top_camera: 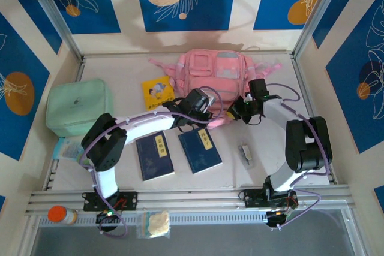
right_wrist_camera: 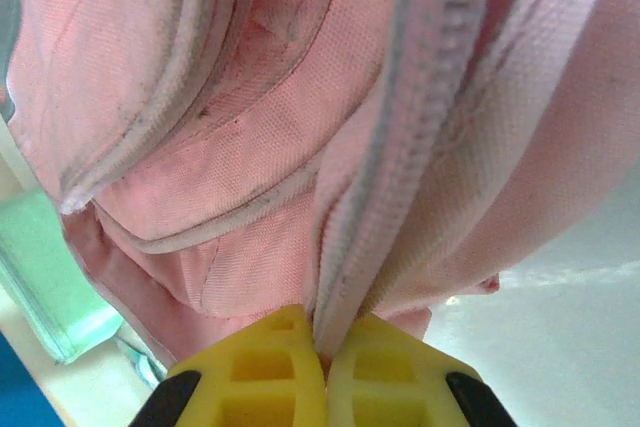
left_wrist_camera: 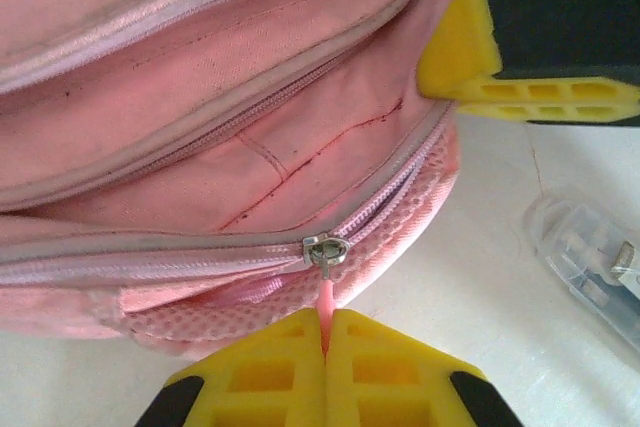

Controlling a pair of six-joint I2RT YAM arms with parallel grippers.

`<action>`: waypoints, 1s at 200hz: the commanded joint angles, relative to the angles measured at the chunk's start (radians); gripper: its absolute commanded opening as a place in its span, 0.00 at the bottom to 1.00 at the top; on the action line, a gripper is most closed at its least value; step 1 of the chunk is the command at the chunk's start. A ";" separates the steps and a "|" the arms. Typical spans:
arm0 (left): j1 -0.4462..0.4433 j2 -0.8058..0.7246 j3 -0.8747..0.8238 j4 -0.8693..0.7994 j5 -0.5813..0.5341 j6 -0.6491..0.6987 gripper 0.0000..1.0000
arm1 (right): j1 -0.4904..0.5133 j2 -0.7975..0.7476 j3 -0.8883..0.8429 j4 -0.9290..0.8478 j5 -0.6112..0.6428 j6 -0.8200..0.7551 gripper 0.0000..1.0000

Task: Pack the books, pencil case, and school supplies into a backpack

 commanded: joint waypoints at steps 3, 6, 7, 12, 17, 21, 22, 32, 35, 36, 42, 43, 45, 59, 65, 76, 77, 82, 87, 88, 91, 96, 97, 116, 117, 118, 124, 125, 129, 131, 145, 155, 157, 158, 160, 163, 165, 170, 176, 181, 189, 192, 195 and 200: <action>0.071 -0.052 -0.052 -0.095 0.011 0.087 0.00 | -0.111 -0.088 0.053 -0.099 -0.008 -0.178 0.00; 0.075 -0.050 -0.052 -0.100 0.010 0.092 0.00 | -0.113 -0.091 0.057 -0.106 -0.005 -0.186 0.00; 0.076 -0.049 -0.052 -0.101 0.009 0.094 0.00 | -0.113 -0.093 0.058 -0.110 -0.004 -0.188 0.00; 0.081 -0.047 -0.049 -0.104 0.003 0.104 0.00 | -0.116 -0.100 0.063 -0.119 -0.001 -0.201 0.00; 0.086 -0.044 -0.047 -0.106 -0.004 0.115 0.00 | -0.119 -0.104 0.068 -0.127 -0.005 -0.208 0.00; 0.089 -0.041 -0.047 -0.106 -0.012 0.122 0.00 | -0.122 -0.107 0.070 -0.131 -0.012 -0.211 0.00; 0.090 -0.041 -0.047 -0.107 -0.015 0.124 0.00 | -0.124 -0.108 0.071 -0.131 -0.015 -0.212 0.00; 0.101 -0.031 -0.042 -0.109 -0.023 0.132 0.00 | -0.131 -0.112 0.080 -0.137 -0.040 -0.221 0.00; 0.104 -0.028 -0.040 -0.109 -0.023 0.135 0.00 | -0.132 -0.112 0.084 -0.141 -0.047 -0.224 0.00; 0.106 -0.028 -0.039 -0.109 -0.022 0.136 0.00 | -0.133 -0.112 0.085 -0.142 -0.048 -0.224 0.00; 0.112 -0.022 -0.033 -0.111 -0.023 0.138 0.00 | -0.134 -0.111 0.093 -0.150 -0.051 -0.233 0.00; 0.113 -0.021 -0.033 -0.111 -0.024 0.138 0.00 | -0.135 -0.112 0.094 -0.151 -0.051 -0.233 0.00; 0.116 -0.018 -0.031 -0.112 -0.026 0.138 0.00 | -0.134 -0.112 0.098 -0.155 -0.051 -0.235 0.00; 0.129 -0.018 -0.028 -0.104 -0.040 0.140 0.00 | -0.140 -0.112 0.116 -0.183 -0.036 -0.255 0.00; 0.135 -0.019 -0.030 -0.098 -0.049 0.144 0.00 | -0.144 -0.115 0.120 -0.191 -0.032 -0.261 0.00; 0.151 -0.019 -0.029 -0.086 -0.060 0.145 0.00 | -0.154 -0.121 0.123 -0.197 -0.033 -0.266 0.00; 0.153 -0.019 -0.029 -0.086 -0.060 0.144 0.00 | -0.156 -0.120 0.123 -0.197 -0.034 -0.267 0.00; 0.160 -0.018 -0.027 -0.081 -0.061 0.143 0.00 | -0.161 -0.124 0.123 -0.196 -0.039 -0.268 0.00; 0.168 -0.013 -0.024 -0.078 -0.064 0.143 0.00 | -0.163 -0.126 0.124 -0.195 -0.047 -0.272 0.00; 0.169 -0.012 -0.024 -0.078 -0.064 0.143 0.00 | -0.164 -0.128 0.124 -0.195 -0.049 -0.273 0.00; 0.174 -0.010 -0.019 -0.076 -0.066 0.144 0.00 | -0.165 -0.128 0.125 -0.195 -0.054 -0.276 0.00; 0.180 -0.005 -0.013 -0.074 -0.070 0.141 0.00 | -0.167 -0.130 0.128 -0.200 -0.060 -0.281 0.00; 0.182 -0.004 -0.013 -0.073 -0.071 0.141 0.00 | -0.167 -0.130 0.130 -0.201 -0.060 -0.281 0.00; 0.203 0.014 -0.006 -0.036 -0.112 0.137 0.00 | -0.169 -0.126 0.150 -0.225 -0.061 -0.304 0.00; 0.204 0.016 -0.006 -0.033 -0.114 0.135 0.00 | -0.169 -0.125 0.151 -0.226 -0.062 -0.305 0.00; 0.205 0.017 -0.006 -0.031 -0.117 0.133 0.00 | -0.170 -0.126 0.152 -0.227 -0.062 -0.305 0.00; 0.213 0.022 -0.006 -0.014 -0.131 0.125 0.00 | -0.172 -0.124 0.154 -0.228 -0.066 -0.307 0.00; 0.216 0.022 -0.007 -0.011 -0.132 0.124 0.00 | -0.172 -0.122 0.153 -0.228 -0.068 -0.307 0.00; 0.221 0.027 -0.008 0.006 -0.136 0.117 0.00 | -0.174 -0.122 0.153 -0.226 -0.077 -0.308 0.00; 0.225 0.030 -0.009 0.013 -0.136 0.115 0.00 | -0.173 -0.120 0.151 -0.224 -0.080 -0.309 0.00; 0.248 0.051 -0.009 0.062 -0.137 0.097 0.00 | -0.175 -0.113 0.149 -0.220 -0.098 -0.314 0.00; 0.260 0.068 -0.001 0.084 -0.144 0.092 0.00 | -0.175 -0.107 0.149 -0.217 -0.113 -0.322 0.00; 0.263 0.072 0.002 0.088 -0.148 0.090 0.00 | -0.175 -0.106 0.149 -0.217 -0.115 -0.324 0.00; 0.264 0.074 0.003 0.090 -0.151 0.090 0.00 | -0.175 -0.105 0.150 -0.217 -0.116 -0.323 0.00; 0.266 0.077 0.005 0.094 -0.155 0.089 0.00 | -0.174 -0.103 0.151 -0.219 -0.118 -0.324 0.00; 0.270 0.083 0.008 0.098 -0.161 0.087 0.00 | -0.175 -0.101 0.152 -0.220 -0.121 -0.326 0.00; 0.272 0.086 0.011 0.101 -0.164 0.086 0.00 | -0.175 -0.099 0.153 -0.222 -0.123 -0.328 0.00; 0.279 0.095 0.019 0.112 -0.170 0.085 0.00 | -0.175 -0.095 0.155 -0.225 -0.128 -0.330 0.00; 0.287 0.106 0.024 0.123 -0.180 0.081 0.00 | -0.173 -0.091 0.156 -0.227 -0.136 -0.336 0.00; 0.292 0.112 0.028 0.137 -0.192 0.073 0.00 | -0.173 -0.089 0.155 -0.227 -0.141 -0.337 0.00; 0.304 0.121 0.025 0.167 -0.191 0.066 0.00 | -0.173 -0.086 0.153 -0.220 -0.147 -0.336 0.00; 0.308 0.124 0.026 0.183 -0.183 0.063 0.00 | -0.171 -0.087 0.150 -0.217 -0.151 -0.336 0.00; 0.312 0.126 0.025 0.200 -0.174 0.062 0.00 | -0.169 -0.085 0.148 -0.213 -0.155 -0.335 0.00; 0.320 0.133 0.028 0.217 -0.157 0.057 0.00 | -0.167 -0.082 0.146 -0.210 -0.160 -0.339 0.00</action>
